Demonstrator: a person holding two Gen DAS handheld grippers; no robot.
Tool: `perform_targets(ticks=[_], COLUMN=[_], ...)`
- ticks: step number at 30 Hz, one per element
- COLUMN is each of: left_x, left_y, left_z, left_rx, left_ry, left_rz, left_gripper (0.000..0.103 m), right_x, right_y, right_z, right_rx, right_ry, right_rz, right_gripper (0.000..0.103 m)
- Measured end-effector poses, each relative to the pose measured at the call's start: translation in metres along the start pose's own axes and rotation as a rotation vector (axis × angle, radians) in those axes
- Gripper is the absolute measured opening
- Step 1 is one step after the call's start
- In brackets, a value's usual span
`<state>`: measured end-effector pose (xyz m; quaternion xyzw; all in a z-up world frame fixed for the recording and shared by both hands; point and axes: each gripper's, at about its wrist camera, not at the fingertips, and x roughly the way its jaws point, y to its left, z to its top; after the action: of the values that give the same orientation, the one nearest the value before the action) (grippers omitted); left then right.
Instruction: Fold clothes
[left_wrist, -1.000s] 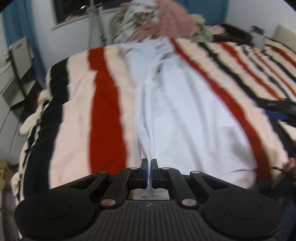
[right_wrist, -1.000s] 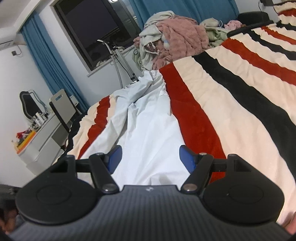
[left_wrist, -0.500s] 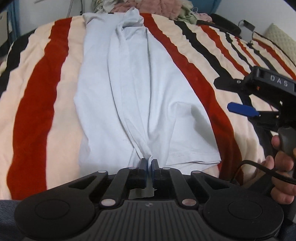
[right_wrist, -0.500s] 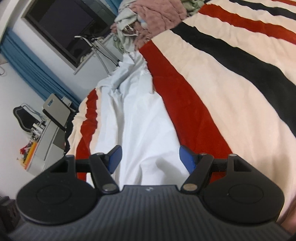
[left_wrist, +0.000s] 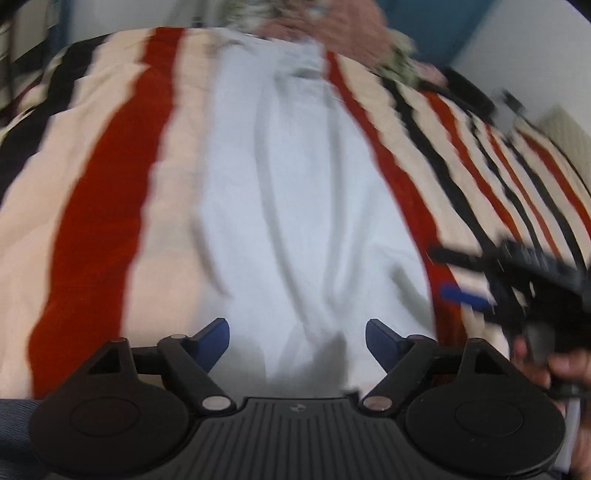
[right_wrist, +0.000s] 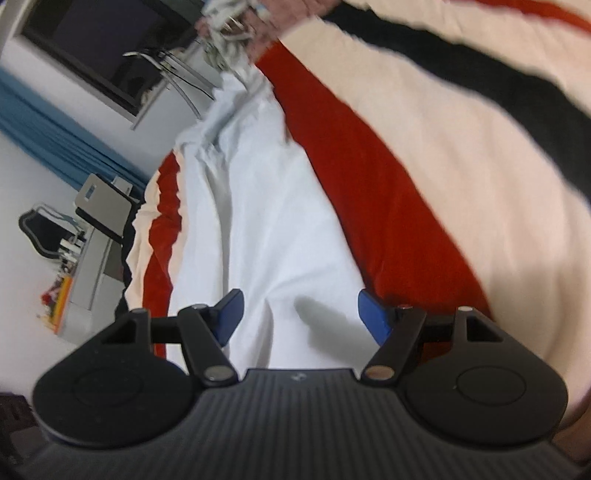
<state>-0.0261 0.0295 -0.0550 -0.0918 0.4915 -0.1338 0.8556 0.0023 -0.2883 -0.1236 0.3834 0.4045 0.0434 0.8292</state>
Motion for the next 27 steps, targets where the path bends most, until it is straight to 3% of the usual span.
perform_targets(ticks=[5,9,14,19,20,21,24,27], left_x=[0.011,0.035,0.046,0.042,0.041,0.04,0.036,0.026], left_y=[0.052,0.084,0.077,0.078,0.075,0.073,0.065,0.067], left_z=[0.012,0.013,0.016,0.012,0.011,0.009,0.004,0.003], left_rx=[-0.228,-0.409,-0.362,-0.355,-0.336,-0.316,-0.284,-0.305], left_ry=[-0.01,0.077,0.143,0.211,0.221,0.23,0.24,0.196], left_rz=[0.026,-0.01,-0.037,-0.132,-0.14,-0.148,-0.163,-0.199], left_gripper=[0.083,0.082,0.081,0.054,0.044,0.034,0.011,0.007], right_x=[0.011,0.024,0.039,0.033,0.031,0.03,0.025,0.018], right_y=[-0.011,-0.016,-0.017,-0.007,-0.004,0.001,0.016,0.026], right_z=[-0.002,-0.005,-0.012,-0.023,-0.026,-0.03,-0.043,-0.046], right_rx=[0.081,0.102,0.114,0.075,0.061,0.035,-0.049,-0.104], right_ry=[0.025,0.059,0.162,0.226,0.236,0.248,0.28,0.258], right_rz=[-0.08,-0.124,-0.066,-0.002,0.005,-0.001,-0.059,-0.093], right_gripper=[0.071,0.071,0.072,0.071,0.071,0.063,0.026,0.016])
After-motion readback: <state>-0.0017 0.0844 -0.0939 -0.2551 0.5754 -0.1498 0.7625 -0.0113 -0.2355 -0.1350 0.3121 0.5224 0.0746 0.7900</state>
